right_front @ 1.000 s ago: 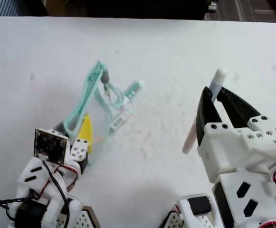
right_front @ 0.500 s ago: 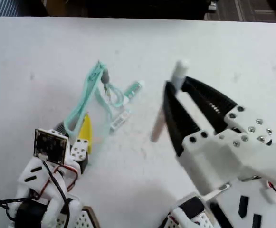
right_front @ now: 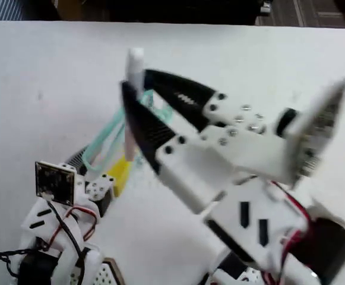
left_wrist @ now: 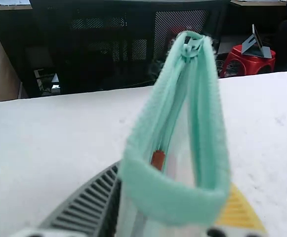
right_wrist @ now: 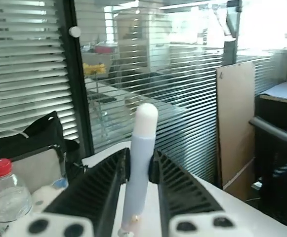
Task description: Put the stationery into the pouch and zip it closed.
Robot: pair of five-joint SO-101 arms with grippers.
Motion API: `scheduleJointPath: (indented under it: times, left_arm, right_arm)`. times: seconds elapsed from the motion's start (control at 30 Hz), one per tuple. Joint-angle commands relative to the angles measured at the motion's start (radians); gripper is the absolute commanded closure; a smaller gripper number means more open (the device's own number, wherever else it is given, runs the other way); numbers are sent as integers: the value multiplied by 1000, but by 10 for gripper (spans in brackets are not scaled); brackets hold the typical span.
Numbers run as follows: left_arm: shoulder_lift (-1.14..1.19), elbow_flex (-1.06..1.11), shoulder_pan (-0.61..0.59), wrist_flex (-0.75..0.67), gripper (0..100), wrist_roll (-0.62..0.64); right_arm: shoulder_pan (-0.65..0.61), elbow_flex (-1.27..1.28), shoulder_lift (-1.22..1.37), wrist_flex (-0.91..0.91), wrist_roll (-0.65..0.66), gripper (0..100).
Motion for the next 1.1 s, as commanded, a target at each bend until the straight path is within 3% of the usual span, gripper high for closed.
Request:
scheduleJointPath:
  times: [0.0, 0.17, 0.4, 0.87, 1.07]
  left_arm:
    - [-2, -43, -4, 5, 767, 12]
    - [-2, -43, -7, 5, 768, 12]
    - [-2, -41, -7, 5, 768, 12]
    - [-2, -29, -8, -8, 770, 17]
    - [-2, -25, -8, -9, 770, 17]
  right_arm:
    - [-54, 40, 25, -76, 12, 981]
    - [-53, 146, 71, -211, 21, 981]
    - [-53, 250, 77, -291, 170, 981]
    - [-54, 296, -15, -93, 175, 975]
    - [-53, 296, -19, -22, 175, 758]
